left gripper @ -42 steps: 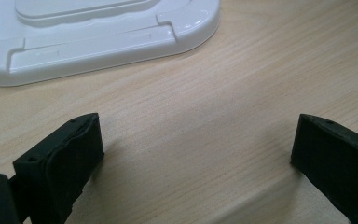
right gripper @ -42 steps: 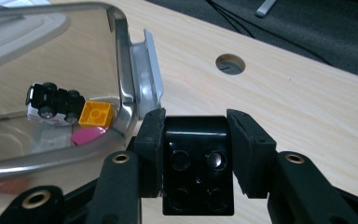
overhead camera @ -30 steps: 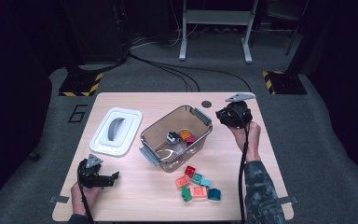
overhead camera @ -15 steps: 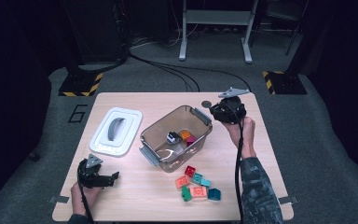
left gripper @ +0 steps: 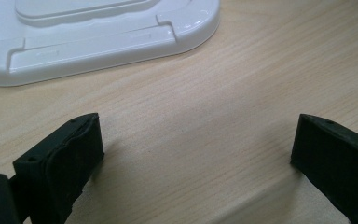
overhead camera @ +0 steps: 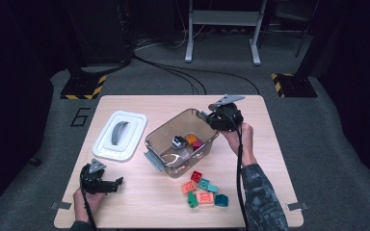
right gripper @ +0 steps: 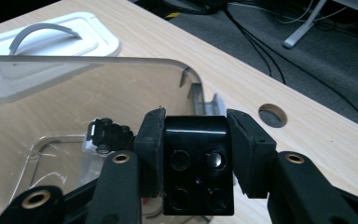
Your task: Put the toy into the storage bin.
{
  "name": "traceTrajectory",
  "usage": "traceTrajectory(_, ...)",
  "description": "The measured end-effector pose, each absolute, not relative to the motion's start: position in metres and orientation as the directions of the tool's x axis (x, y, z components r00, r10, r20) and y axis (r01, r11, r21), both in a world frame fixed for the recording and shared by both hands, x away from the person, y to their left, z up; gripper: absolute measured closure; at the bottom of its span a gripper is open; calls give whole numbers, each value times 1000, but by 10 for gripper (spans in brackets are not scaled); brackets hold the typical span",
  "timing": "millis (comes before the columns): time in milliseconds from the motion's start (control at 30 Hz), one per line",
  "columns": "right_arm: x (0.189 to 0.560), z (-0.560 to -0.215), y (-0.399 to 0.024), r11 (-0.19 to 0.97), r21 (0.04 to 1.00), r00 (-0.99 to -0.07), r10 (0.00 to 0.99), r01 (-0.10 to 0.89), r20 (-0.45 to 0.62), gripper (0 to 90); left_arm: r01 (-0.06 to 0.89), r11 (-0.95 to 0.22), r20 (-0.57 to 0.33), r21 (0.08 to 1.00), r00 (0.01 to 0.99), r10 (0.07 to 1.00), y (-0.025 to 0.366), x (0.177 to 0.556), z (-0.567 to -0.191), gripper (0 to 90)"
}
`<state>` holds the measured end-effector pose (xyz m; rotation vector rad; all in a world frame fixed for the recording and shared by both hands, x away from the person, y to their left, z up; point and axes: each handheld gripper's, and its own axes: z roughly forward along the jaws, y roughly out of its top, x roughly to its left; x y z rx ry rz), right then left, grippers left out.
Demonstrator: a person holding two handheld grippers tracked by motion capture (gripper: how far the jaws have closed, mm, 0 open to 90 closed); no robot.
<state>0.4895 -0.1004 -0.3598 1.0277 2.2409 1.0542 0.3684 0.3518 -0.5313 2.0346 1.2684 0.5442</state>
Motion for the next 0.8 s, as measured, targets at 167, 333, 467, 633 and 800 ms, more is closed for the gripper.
traceTrajectory(167, 489, -366, -93, 453, 775, -639, 765, 440, -85, 588, 619, -302, -1, 725, 440, 898, 352, 368, -531, 21)
traceTrajectory(333, 487, -372, -86, 469, 757, -652, 754, 455, -75, 588, 618, -303, -1, 725, 440, 898, 352, 368, -531, 22)
traceTrajectory(467, 486, -378, -82, 496, 742, -673, 735, 451, -82, 588, 619, -302, -1, 725, 440, 898, 352, 368, -531, 22)
traceTrajectory(633, 484, -382, -80, 516, 716, -680, 729, 469, -80, 587, 619, -302, -1, 725, 440, 898, 352, 368, -531, 22)
traceTrajectory(800, 483, -383, -79, 524, 704, -684, 725, 480, -73, 587, 619, -303, -1, 725, 440, 898, 352, 368, -531, 22)
